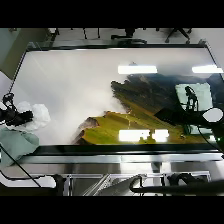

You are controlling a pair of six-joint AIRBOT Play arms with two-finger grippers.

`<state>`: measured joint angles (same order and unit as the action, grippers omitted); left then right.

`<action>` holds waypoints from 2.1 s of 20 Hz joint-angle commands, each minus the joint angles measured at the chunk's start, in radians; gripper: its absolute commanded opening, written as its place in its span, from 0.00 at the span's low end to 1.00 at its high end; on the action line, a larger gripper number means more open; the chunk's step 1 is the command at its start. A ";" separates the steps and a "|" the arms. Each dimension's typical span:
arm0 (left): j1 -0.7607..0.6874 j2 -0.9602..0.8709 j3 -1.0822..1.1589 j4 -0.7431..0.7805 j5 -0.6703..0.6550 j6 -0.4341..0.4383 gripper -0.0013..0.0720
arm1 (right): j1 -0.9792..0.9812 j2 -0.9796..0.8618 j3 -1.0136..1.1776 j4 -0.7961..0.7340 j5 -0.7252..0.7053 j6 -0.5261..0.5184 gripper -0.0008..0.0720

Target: Fold the shirts.

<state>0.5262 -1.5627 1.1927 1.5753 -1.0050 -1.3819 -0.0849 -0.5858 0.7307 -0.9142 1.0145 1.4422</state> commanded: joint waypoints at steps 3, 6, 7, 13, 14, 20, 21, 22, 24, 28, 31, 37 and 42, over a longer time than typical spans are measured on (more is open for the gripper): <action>-0.038 -0.068 0.218 -0.088 -0.193 -0.013 0.04 | 0.001 -0.001 0.000 0.000 -0.005 0.000 0.67; -0.124 0.023 0.365 -0.348 -0.200 0.043 0.04 | 0.001 0.000 0.000 0.000 -0.004 -0.008 0.67; -0.164 0.062 0.409 -0.439 -0.206 0.072 0.04 | 0.001 0.000 0.000 0.000 -0.004 -0.028 0.67; -0.505 0.256 0.527 -0.581 -0.277 0.106 0.04 | 0.001 0.000 0.000 0.002 -0.001 -0.060 0.67; -0.571 0.268 0.500 -0.580 -0.270 0.106 0.04 | 0.001 0.000 0.000 0.002 -0.001 -0.060 0.67; -0.891 0.212 0.190 -0.581 0.029 0.104 0.04 | 0.001 0.000 0.000 0.003 0.014 -0.059 0.67; -0.924 0.184 0.156 -0.581 0.078 0.093 0.05 | 0.001 0.000 0.000 0.003 0.014 -0.059 0.67; -0.945 0.150 0.145 -0.582 0.105 0.089 0.32 | 0.001 0.000 0.000 0.003 0.014 -0.059 0.67; -0.942 0.090 0.190 -0.582 0.070 0.033 0.96 | 0.001 0.000 0.000 0.004 0.014 -0.059 0.67; -0.806 0.069 0.385 -0.581 -0.208 -0.028 0.96 | 0.001 -0.007 0.000 0.013 0.015 -0.060 0.67; -0.699 0.105 0.346 -0.580 -0.432 -0.062 0.96 | 0.007 -0.051 -0.002 0.156 0.064 -0.165 0.67; -0.620 0.304 -0.309 -0.585 -0.201 -0.029 0.96 | 0.331 -0.230 -0.046 0.245 -0.069 -0.243 0.67; -0.644 0.288 -0.568 -0.857 0.128 0.147 0.96 | 0.538 -0.415 -0.037 0.301 -0.327 -0.283 0.67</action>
<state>-0.1108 -1.2686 0.7647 0.8829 -1.0721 -1.3437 0.3500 -0.9058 0.6899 -0.6670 0.8360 1.2015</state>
